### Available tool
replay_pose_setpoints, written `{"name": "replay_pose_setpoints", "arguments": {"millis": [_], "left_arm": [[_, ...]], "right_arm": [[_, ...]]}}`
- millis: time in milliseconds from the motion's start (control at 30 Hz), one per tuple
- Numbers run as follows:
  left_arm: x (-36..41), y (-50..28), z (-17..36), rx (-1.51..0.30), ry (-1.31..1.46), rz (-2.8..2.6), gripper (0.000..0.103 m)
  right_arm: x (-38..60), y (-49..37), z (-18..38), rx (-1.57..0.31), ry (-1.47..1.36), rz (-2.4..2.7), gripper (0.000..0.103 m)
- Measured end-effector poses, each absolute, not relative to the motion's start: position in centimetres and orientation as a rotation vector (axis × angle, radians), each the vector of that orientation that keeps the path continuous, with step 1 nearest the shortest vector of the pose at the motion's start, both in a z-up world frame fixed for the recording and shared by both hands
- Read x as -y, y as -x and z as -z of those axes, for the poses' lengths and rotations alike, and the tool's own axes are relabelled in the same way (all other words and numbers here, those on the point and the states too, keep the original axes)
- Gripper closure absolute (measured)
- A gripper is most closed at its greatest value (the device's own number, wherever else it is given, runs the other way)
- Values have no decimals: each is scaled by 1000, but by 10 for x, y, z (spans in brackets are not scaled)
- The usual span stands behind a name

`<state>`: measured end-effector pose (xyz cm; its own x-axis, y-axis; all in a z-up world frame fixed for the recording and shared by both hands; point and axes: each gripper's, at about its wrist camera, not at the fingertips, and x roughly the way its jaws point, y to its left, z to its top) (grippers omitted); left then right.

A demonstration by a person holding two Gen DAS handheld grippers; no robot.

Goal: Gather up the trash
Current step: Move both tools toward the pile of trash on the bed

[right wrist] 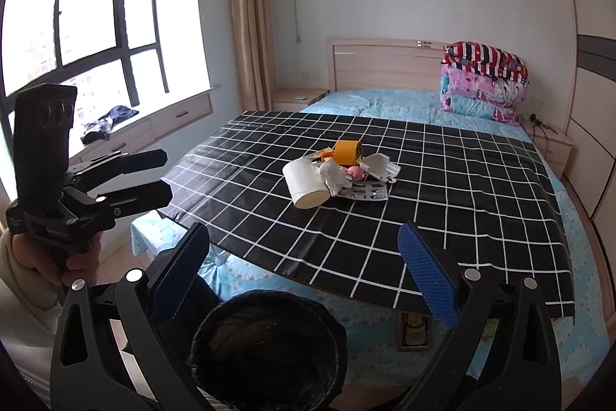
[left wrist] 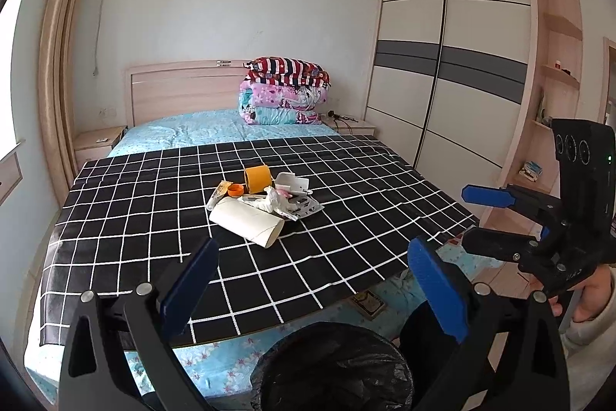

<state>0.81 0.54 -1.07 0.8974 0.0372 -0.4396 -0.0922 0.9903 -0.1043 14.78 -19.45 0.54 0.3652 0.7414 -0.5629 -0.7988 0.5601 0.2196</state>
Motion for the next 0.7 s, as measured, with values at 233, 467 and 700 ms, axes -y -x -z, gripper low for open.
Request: {"name": "replay_pose_setpoints", "arguments": {"millis": [233,467,700], "left_arm": [[-7,-8,14,-458,120,-74,8],[-7,-10,14,-464,120,-75,8],[-7,-18,17,-487,104,-93,8]], "right_arm": [[195,-148,-5,-670,95,-994,3],[194,-149,-5,-669,93,-993,3],[190,-153,-7,-666,99,-996,3]]}}
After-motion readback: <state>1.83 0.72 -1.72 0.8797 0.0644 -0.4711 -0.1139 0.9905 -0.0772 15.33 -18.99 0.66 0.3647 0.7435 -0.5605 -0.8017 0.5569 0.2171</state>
